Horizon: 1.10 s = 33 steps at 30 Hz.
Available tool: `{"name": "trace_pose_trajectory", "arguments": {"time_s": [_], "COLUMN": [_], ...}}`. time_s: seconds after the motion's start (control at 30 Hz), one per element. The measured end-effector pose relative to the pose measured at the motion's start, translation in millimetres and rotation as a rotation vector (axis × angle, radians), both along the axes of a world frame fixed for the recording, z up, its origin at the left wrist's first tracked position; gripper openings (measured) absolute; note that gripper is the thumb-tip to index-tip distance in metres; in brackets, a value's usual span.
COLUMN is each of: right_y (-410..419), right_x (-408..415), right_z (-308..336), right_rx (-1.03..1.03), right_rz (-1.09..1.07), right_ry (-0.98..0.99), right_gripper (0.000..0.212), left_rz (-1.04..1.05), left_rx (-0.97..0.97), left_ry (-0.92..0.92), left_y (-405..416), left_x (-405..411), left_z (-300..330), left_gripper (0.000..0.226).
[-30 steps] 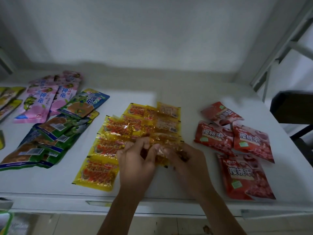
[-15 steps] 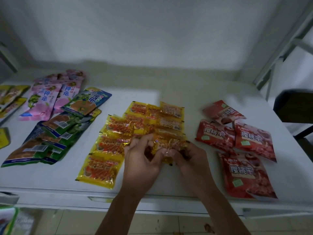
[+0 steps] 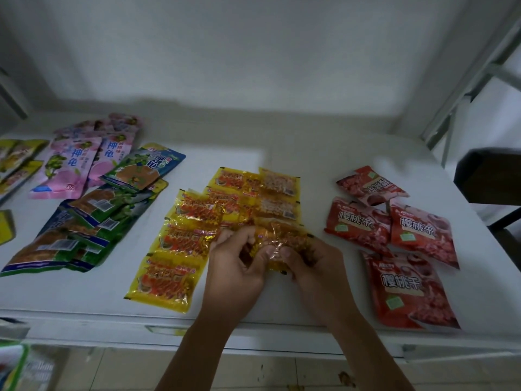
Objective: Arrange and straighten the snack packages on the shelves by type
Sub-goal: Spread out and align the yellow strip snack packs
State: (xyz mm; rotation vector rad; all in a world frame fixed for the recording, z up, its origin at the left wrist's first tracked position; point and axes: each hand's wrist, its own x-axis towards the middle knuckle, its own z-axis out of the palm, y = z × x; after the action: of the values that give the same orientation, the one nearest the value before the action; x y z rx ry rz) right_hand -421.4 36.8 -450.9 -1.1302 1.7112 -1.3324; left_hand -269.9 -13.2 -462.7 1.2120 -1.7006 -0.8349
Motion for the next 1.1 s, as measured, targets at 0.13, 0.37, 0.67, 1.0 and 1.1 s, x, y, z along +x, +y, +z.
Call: {"name": "trace_pose_trajectory", "arguments": {"time_s": [0.13, 0.37, 0.67, 1.0, 1.1], "right_y": [-1, -13, -4, 2, 4], "right_x": [5, 2, 3, 6, 3], "right_z": [14, 25, 17, 8, 5], "right_rx": [-0.048, 0.113, -0.035, -0.038, -0.035], "right_rz": [-0.083, -0.108, -0.023, -0.018, -0.005], "right_ry": [-0.239, -0.503, -0.404, -0.171, -0.150], "right_gripper": [0.036, 0.017, 0.019, 0.025, 0.013], "left_rz": [-0.049, -0.164, -0.117, -0.139, -0.129], "left_rx": [0.020, -0.029, 0.145, 0.191, 0.139], "left_ry": [0.048, 0.166, 0.284, 0.416, 0.301], "left_y": [0, 5, 3, 4, 4], "left_x": [3, 0, 1, 2, 2], "left_z": [2, 13, 12, 12, 11], "left_gripper": [0.028, 0.039, 0.040, 0.043, 0.041]}}
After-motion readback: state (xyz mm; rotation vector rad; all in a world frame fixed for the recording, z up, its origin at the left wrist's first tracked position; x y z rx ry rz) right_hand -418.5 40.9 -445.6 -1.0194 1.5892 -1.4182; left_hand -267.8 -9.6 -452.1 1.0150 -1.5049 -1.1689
